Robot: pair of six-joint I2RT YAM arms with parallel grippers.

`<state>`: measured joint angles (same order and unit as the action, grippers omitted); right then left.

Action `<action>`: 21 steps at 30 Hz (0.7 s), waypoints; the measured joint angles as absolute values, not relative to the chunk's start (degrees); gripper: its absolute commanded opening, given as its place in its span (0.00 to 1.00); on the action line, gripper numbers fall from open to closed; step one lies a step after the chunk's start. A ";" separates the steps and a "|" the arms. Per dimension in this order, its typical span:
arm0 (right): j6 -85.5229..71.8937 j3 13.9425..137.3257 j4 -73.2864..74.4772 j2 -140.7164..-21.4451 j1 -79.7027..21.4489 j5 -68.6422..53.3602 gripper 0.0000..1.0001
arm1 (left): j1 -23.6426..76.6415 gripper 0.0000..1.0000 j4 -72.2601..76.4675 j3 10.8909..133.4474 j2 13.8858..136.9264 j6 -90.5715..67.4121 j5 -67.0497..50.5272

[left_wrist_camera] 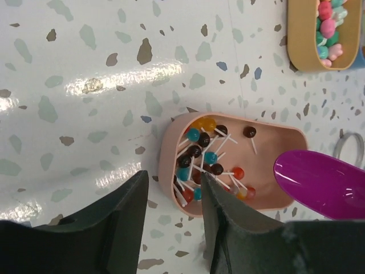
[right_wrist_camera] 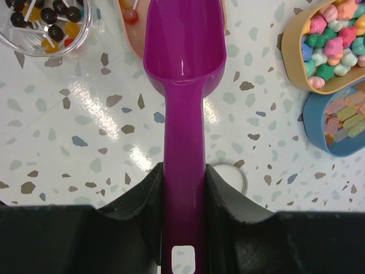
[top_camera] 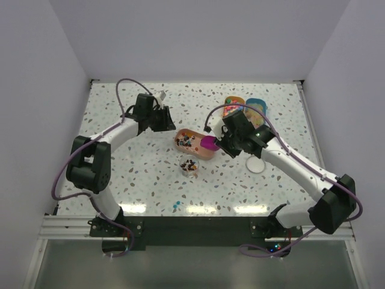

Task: Pack the candies
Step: Scoop the fake candies from the storage box.

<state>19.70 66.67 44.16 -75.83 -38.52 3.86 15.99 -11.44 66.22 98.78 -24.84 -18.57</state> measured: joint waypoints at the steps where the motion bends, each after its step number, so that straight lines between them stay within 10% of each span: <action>1: 20.03 67.48 44.42 -76.90 -38.02 3.27 0.00 | 16.71 0.42 -12.12 67.37 99.98 -24.05 -17.58; 21: 23.18 76.29 49.74 -91.48 -36.03 -6.07 0.00 | 23.24 0.06 -17.98 71.72 108.90 -15.66 -9.82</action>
